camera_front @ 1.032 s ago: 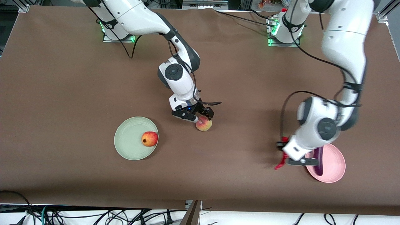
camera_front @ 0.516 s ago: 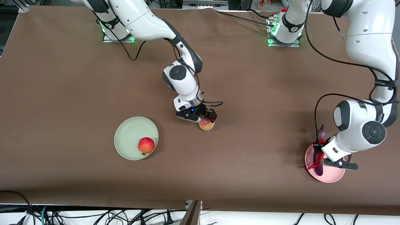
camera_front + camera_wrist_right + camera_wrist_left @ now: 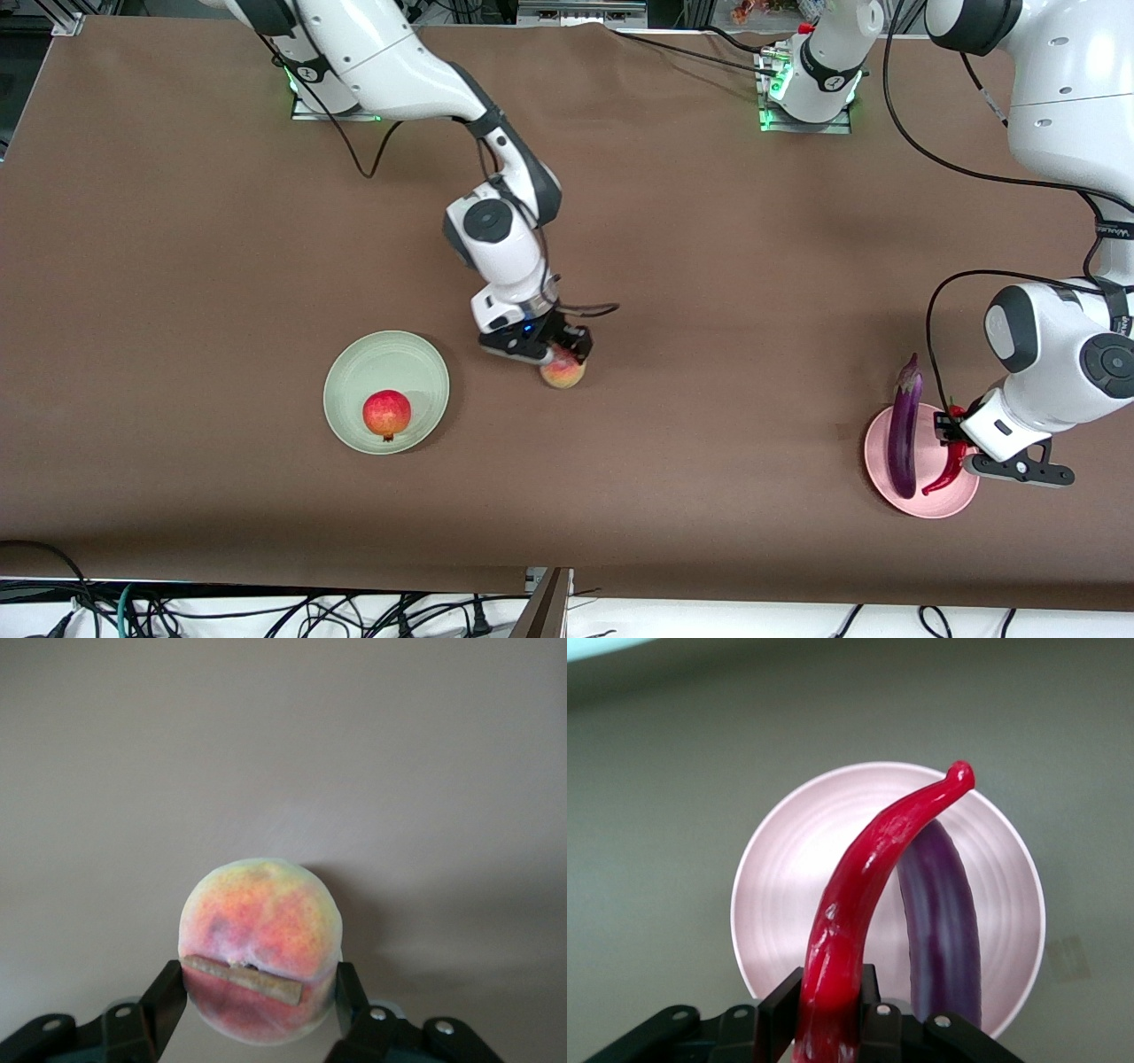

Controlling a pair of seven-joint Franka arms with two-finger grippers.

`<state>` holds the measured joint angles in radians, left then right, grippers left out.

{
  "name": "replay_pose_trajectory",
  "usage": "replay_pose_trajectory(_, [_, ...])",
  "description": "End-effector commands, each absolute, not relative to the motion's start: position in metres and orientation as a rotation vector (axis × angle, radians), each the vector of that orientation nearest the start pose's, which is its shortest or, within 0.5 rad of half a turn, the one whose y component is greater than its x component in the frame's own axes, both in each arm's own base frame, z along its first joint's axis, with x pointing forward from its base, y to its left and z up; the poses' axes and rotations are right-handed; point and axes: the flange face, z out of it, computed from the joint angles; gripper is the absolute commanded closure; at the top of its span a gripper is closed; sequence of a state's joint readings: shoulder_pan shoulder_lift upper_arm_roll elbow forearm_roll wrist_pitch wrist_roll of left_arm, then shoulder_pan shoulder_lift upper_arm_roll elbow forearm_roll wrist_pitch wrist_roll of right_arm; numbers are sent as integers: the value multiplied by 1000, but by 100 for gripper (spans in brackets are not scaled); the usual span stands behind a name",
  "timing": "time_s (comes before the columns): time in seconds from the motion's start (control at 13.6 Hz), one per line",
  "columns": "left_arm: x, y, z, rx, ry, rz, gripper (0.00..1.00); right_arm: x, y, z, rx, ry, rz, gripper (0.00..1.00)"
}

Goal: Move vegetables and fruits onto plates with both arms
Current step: 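Release the chili on the pink plate while the right gripper places the peach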

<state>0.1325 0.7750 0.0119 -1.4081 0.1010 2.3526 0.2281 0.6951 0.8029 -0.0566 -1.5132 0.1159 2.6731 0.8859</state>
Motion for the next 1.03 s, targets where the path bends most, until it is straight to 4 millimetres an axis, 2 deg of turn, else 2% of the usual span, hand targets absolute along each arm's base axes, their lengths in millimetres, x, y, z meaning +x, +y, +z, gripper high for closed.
replay_pose_trajectory(0.0, [748, 113, 253, -2992, 248, -308, 90, 621, 393, 279, -2904, 326, -277, 100])
replay_pose_trajectory(0.07, [748, 113, 251, -2988, 260, -316, 72, 632, 368, 292, -2935, 265, -252, 100])
replay_pose_trajectory(0.15, [749, 111, 253, -2982, 270, -329, 31, 640, 342, 302, -2973, 184, -208, 100])
replay_pose_trajectory(0.22, [751, 112, 259, -2980, 264, -345, 0, 649, 314, 303, -3004, 97, -169, 100])
replay_pose_trajectory(0.29, [754, 107, 267, -2977, 270, -350, 0, 658, 289, 307, -3015, 31, -152, 100])
replay_pose_trajectory(0.44, [751, 103, 280, -2998, 250, -293, 0, 667, 251, 294, -3027, 21, -100, 100])
replay_pose_trajectory(0.52, [749, 95, 296, -3023, 212, -262, 0, 665, 251, 286, -3010, 67, -82, 30])
replay_pose_trajectory(0.59, [745, 87, 312, -3061, 136, -223, 0, 662, 260, 286, -2991, 74, -75, 0])
replay_pose_trajectory(0.74, [733, 65, 354, -3094, 28, -142, 0, 665, 254, 290, -2989, 76, -73, 0])
replay_pose_trajectory(0.96, [701, 27, 415, -3133, -56, 55, 0, 662, 251, 313, -2994, 74, -38, 0])
